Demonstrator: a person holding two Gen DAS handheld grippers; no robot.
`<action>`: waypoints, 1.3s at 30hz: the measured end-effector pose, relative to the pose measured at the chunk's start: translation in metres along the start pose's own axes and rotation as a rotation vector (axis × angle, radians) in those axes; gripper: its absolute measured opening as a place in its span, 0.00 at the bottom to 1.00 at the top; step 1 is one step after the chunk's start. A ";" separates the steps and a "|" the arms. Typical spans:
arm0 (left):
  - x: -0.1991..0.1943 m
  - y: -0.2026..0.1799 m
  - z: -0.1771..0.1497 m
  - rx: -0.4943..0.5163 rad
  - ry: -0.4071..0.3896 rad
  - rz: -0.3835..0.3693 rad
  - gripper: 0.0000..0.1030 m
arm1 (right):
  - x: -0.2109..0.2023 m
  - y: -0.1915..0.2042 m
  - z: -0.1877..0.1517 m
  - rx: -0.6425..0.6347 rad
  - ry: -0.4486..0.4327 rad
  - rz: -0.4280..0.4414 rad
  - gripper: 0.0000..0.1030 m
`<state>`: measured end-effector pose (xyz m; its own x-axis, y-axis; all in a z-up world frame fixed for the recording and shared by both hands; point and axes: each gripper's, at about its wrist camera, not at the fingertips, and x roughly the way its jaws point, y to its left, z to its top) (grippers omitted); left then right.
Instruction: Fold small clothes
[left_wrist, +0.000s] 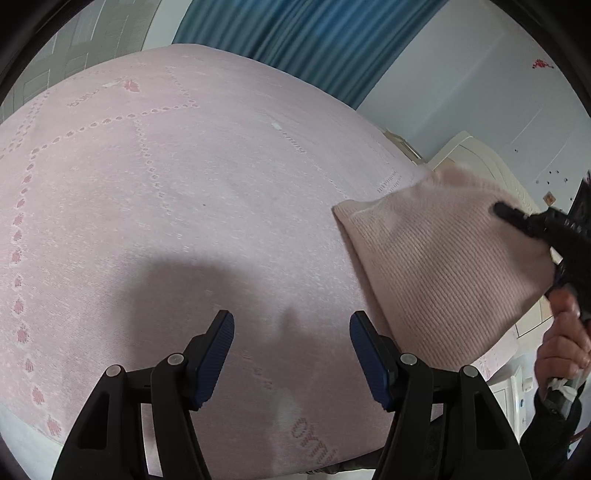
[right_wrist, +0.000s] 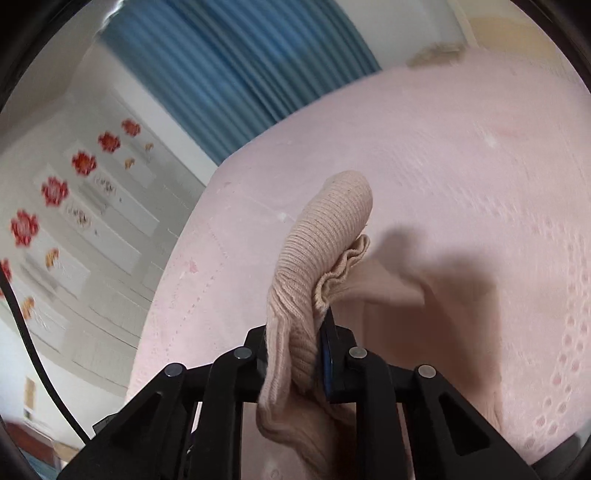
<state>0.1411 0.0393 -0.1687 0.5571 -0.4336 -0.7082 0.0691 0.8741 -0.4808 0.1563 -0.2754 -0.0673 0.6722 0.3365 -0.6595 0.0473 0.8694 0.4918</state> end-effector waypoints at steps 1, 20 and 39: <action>0.001 0.002 0.001 -0.008 0.000 -0.007 0.61 | 0.001 0.004 0.001 -0.012 0.006 -0.011 0.18; 0.024 -0.018 -0.020 -0.001 0.041 -0.016 0.61 | 0.004 -0.192 -0.099 0.231 0.125 -0.066 0.25; 0.054 -0.079 -0.027 0.096 0.082 0.046 0.61 | 0.058 -0.199 -0.072 0.114 0.178 -0.018 0.59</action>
<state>0.1429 -0.0595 -0.1829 0.4921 -0.4052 -0.7705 0.1261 0.9089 -0.3974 0.1322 -0.4027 -0.2444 0.5300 0.3885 -0.7537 0.1480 0.8328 0.5334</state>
